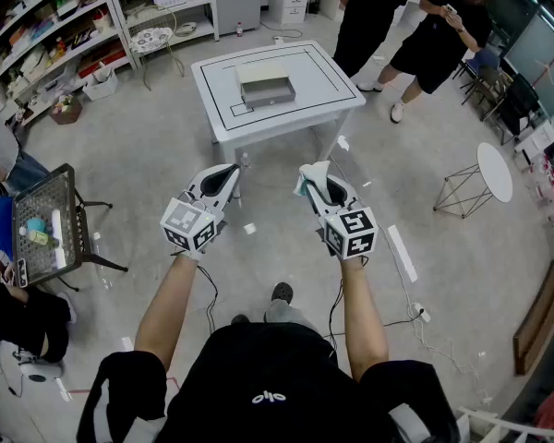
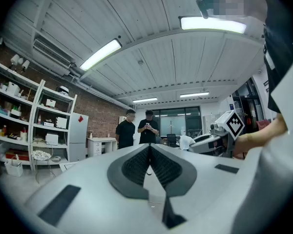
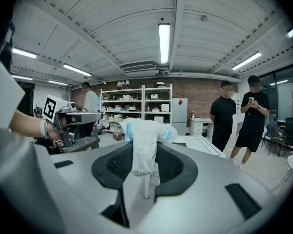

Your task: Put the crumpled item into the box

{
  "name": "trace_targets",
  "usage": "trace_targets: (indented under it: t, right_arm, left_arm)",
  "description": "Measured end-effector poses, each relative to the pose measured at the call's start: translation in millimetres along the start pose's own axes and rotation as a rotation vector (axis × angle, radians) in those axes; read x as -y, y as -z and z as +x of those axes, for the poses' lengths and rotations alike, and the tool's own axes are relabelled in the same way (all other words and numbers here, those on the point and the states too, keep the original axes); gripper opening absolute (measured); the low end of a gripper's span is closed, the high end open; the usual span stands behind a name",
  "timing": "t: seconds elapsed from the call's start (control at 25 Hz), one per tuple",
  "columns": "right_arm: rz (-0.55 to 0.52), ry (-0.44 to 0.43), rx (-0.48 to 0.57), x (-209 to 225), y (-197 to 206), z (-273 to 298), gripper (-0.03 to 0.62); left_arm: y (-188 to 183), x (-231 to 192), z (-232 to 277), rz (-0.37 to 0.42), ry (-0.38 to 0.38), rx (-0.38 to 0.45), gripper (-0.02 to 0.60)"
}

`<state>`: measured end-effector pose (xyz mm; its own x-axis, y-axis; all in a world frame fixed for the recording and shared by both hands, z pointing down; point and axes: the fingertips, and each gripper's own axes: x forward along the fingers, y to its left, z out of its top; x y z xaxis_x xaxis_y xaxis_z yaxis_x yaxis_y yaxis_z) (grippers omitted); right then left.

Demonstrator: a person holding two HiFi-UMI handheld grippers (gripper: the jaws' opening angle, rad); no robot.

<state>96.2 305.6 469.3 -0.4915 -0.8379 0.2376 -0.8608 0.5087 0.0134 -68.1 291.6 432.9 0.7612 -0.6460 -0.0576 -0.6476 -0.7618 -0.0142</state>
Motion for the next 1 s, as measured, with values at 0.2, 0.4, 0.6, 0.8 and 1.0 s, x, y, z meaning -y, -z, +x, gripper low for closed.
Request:
trace_targets:
  t: [0.2,0.4,0.6,0.8,1.0]
  right_arm:
    - [-0.001,-0.002,-0.008,18.3,1.5,8.5,0.129]
    - [0.009,-0.006,-0.013,47.9,1.4,19.5,0.129]
    - [0.011,-0.022,-0.016,80.8,6.0,27.5,0.129]
    - [0.006,-0.054,-0.012,109.8,3.9,36.5,0.129]
    - [0.003,-0.070,-0.012,134.8,4.6,46.3,0.129]
  left_arm:
    - [2.6,-3.8,18.5,0.004,-0.001,-0.006,0.006]
    - [3.8,-11.9,42.1,0.014,-0.019,-0.015,0.006]
    - [7.9,-16.7,67.0,0.026,-0.049,-0.028,0.006]
    - [11.2,-17.4,94.0,0.032,-0.077,-0.037,0.006]
    - [19.8,-15.4,119.4,0.023,-0.089,-0.040,0.006]
